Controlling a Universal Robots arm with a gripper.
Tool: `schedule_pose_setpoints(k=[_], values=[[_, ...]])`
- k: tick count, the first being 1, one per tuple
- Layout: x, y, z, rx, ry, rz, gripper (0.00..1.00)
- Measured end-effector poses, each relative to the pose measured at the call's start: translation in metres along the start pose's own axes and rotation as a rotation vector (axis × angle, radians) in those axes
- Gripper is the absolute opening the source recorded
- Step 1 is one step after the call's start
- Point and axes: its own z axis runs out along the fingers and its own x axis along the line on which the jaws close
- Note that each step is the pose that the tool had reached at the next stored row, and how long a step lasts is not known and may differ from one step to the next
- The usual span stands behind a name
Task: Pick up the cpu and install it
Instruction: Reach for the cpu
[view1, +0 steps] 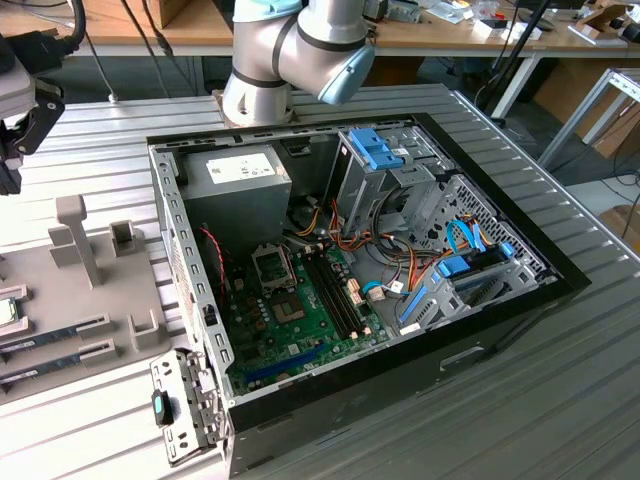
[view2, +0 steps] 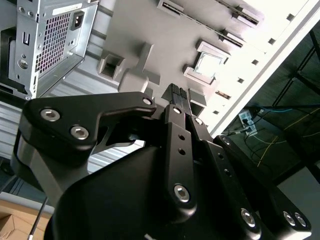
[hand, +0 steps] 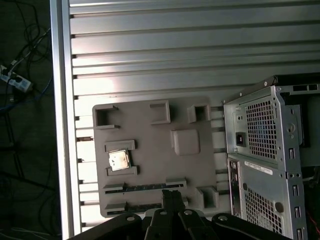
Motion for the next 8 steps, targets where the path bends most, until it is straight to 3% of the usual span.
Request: schedule_pose_setpoints(k=[8], values=[[0.0064,-0.0005,-0.0001,0.0000,-0.0001,0.000,0.11]])
